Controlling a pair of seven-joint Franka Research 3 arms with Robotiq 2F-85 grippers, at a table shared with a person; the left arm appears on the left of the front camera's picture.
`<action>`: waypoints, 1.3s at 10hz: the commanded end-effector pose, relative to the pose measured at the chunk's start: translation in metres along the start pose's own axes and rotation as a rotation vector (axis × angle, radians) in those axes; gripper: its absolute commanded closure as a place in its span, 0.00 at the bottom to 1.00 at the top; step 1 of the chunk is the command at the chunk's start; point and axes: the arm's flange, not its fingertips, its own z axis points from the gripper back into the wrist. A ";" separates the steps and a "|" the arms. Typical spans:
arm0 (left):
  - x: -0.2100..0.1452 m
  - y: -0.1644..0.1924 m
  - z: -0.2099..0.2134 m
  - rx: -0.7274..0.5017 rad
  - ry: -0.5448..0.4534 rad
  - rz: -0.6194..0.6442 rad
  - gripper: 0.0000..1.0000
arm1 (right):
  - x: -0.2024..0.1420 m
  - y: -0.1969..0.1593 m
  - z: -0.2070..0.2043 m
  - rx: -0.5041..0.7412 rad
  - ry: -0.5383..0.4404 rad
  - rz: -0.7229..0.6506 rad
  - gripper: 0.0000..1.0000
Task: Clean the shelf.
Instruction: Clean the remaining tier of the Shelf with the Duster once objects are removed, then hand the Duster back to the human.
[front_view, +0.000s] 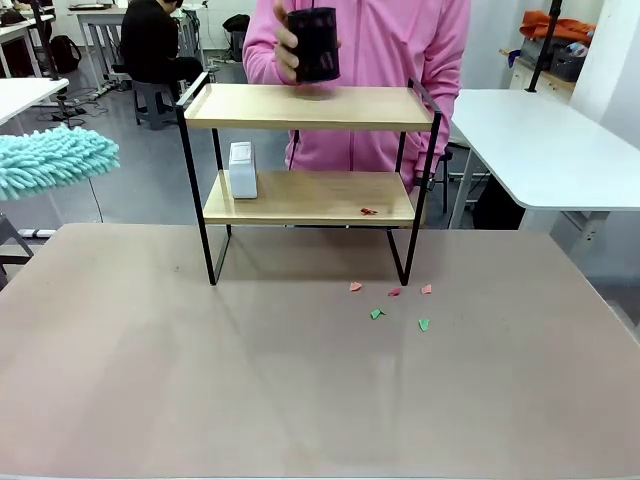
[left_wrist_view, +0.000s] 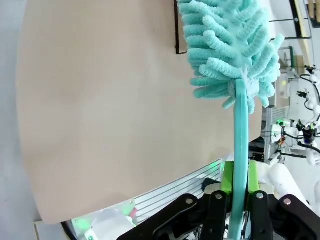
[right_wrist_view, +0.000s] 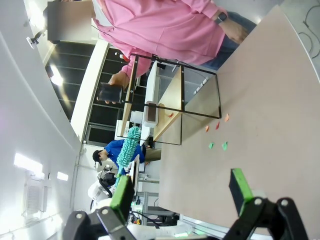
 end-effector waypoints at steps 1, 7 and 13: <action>0.002 0.004 -0.003 -0.022 0.001 -0.016 0.88 | 0.003 0.001 -0.001 0.023 -0.020 0.027 0.00; 0.002 0.004 -0.003 -0.022 0.001 -0.016 0.88 | 0.003 0.001 -0.001 0.023 -0.020 0.027 0.00; -0.021 -0.074 0.024 -0.165 -0.039 -0.358 0.88 | 0.018 0.054 -0.032 0.015 -0.036 0.154 0.00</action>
